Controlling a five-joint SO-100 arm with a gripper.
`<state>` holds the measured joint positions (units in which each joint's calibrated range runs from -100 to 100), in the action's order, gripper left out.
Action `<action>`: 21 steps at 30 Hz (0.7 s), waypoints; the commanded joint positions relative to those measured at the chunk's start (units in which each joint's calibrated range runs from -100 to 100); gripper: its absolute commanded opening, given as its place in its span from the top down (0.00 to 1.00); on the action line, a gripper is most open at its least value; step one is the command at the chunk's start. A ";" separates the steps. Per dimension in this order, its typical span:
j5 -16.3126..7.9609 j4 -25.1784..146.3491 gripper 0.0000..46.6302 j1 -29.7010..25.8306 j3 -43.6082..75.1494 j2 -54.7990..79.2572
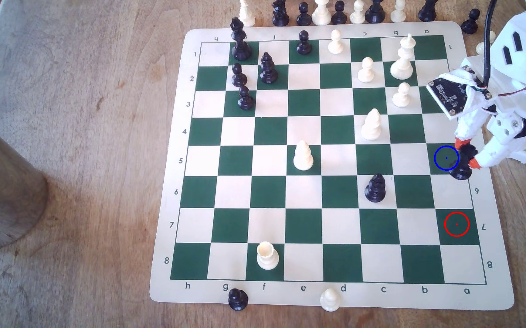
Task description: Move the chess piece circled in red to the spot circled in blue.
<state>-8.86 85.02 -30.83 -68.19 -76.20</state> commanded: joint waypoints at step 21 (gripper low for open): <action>4.74 -3.94 0.89 10.37 -8.24 1.76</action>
<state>-4.22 81.67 -20.35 -77.59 -74.86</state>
